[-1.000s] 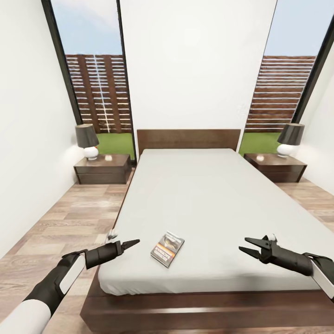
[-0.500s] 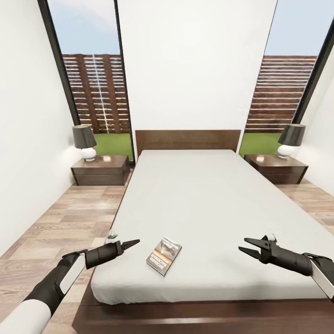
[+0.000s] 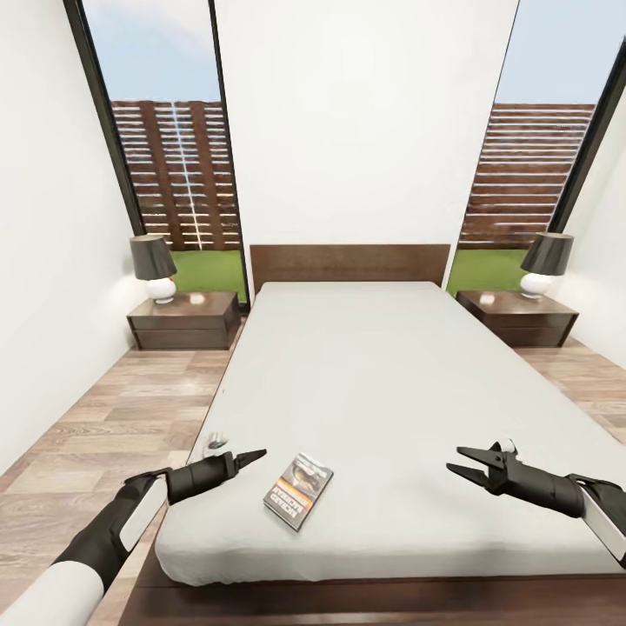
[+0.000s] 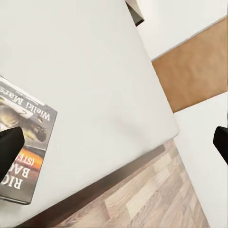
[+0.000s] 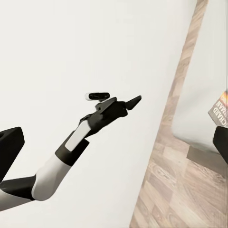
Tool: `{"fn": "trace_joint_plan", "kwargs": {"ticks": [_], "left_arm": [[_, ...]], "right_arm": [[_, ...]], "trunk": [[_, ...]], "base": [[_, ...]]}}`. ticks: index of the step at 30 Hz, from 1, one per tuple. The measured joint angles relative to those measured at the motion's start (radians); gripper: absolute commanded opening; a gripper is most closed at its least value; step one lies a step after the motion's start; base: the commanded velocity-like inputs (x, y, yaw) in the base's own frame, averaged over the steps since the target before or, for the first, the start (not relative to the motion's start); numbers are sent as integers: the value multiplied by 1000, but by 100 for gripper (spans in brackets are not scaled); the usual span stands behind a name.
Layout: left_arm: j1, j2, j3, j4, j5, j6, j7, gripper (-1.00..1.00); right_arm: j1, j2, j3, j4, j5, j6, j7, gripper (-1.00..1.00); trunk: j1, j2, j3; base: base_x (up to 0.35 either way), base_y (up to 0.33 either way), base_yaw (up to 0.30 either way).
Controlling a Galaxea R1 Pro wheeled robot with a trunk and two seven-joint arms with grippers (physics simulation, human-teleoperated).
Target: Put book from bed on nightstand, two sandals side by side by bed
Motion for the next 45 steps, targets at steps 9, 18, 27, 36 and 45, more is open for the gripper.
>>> {"fn": "trace_joint_plan", "kwargs": {"ticks": [9,18,27,36,45], "left_arm": [[-16,-56,4,-10,5,4,221,100],[-80,-90,6,-9,17,7,437,100],[-83,-93,5,-9,72,8,457,100],[-83,-110,4,-10,77,6,527,100],[-83,-118,14,-11,83,-12,531,100]], "right_arm": [[-1,1,1,1,1,0,-2,100],[-1,1,1,1,2,0,-26,100],[-1,1,1,1,2,1,-59,100],[-1,2,2,0,2,1,-60,100],[-1,1,2,1,2,1,-60,100]], "trunk": [[0,0,0],[0,0,0],[0,0,0],[0,0,0],[0,0,0]], "base": [[2,-1,0],[23,0,0],[142,0,0],[53,0,0],[37,-32,0]]}}
